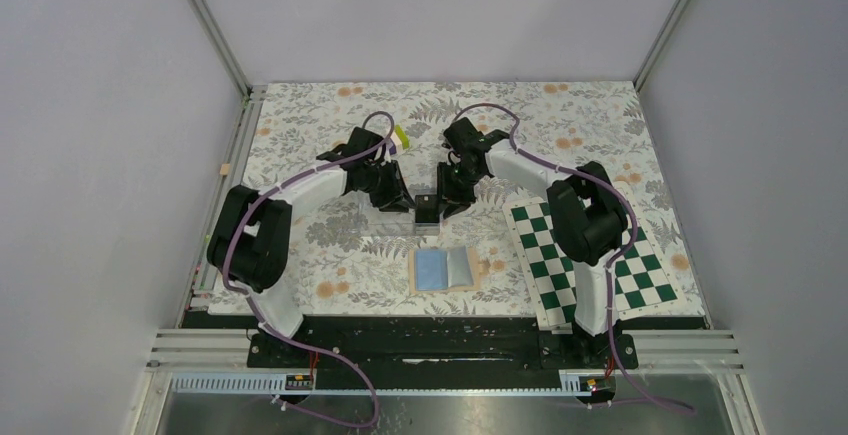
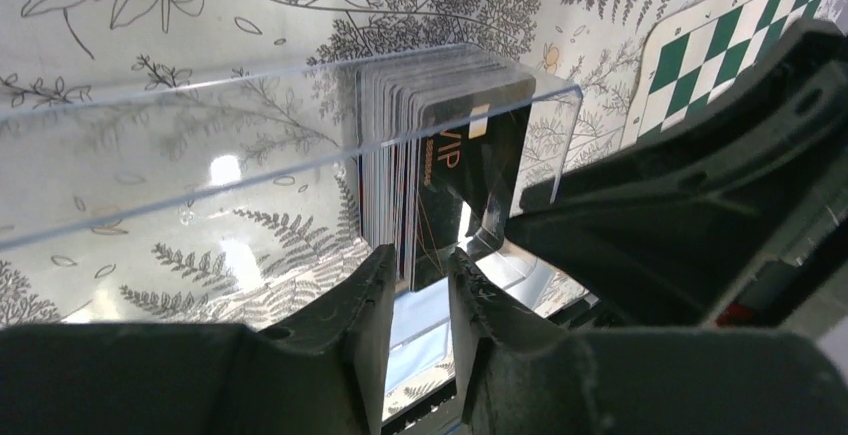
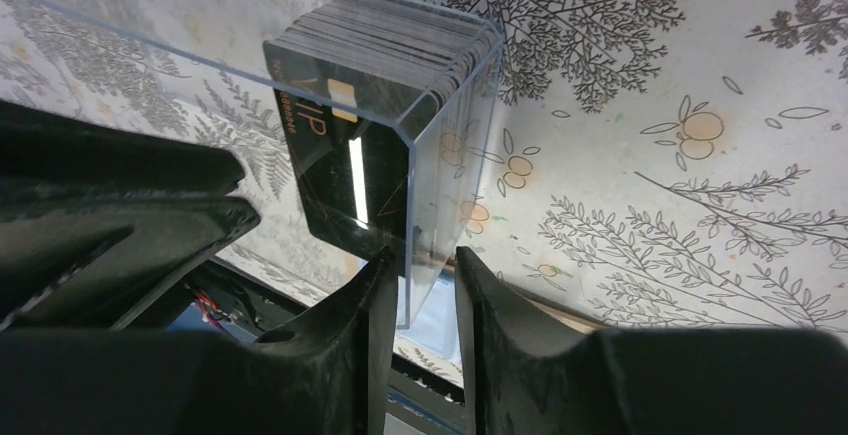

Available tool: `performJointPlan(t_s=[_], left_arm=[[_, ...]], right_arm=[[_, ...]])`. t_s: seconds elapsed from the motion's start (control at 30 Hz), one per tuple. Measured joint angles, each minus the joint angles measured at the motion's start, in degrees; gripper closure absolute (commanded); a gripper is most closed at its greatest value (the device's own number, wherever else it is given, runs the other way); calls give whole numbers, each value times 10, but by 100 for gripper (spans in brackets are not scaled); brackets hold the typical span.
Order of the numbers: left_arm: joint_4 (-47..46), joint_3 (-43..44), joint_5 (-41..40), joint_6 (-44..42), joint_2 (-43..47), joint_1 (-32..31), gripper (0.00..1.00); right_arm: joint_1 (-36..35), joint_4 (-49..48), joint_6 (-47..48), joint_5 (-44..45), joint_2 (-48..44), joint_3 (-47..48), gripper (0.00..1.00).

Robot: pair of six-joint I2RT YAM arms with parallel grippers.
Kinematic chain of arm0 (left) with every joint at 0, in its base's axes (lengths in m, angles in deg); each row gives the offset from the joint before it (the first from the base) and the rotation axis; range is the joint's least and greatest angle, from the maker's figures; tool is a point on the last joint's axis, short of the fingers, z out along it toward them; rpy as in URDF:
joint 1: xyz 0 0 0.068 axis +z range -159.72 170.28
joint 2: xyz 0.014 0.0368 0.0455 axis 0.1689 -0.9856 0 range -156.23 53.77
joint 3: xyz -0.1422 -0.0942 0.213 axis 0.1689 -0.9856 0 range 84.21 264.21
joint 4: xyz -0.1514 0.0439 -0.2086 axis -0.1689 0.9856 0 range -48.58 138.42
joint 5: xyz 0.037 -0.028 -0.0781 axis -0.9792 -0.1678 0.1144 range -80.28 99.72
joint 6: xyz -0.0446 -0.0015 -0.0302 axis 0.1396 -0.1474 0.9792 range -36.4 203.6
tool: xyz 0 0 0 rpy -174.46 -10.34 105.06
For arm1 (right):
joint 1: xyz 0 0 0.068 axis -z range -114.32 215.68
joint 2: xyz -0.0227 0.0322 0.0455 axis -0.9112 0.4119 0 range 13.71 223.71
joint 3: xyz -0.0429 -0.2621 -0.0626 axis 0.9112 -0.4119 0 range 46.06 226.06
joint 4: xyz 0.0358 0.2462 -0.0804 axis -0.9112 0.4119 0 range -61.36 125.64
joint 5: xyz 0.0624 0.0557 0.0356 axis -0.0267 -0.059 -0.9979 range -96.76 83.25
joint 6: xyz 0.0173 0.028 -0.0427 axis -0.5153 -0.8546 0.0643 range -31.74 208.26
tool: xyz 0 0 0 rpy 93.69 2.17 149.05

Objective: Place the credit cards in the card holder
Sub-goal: Move the storage box to the center of the board, then pick up the credit card from the storage box.

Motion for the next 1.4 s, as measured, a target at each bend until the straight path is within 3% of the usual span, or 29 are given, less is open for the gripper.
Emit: performJointPlan(t_s=[0.5, 0.8, 1.4], left_arm=[[2, 25, -2, -19, -48, 0, 83], [2, 37, -1, -21, -58, -5, 97], [1, 39, -6, -23, -54, -14, 100]], right_arm=[[0, -24, -23, -14, -12, -18, 78], [0, -25, -23, -16, -12, -19, 79], [1, -29, -23, -19, -12, -22, 80]])
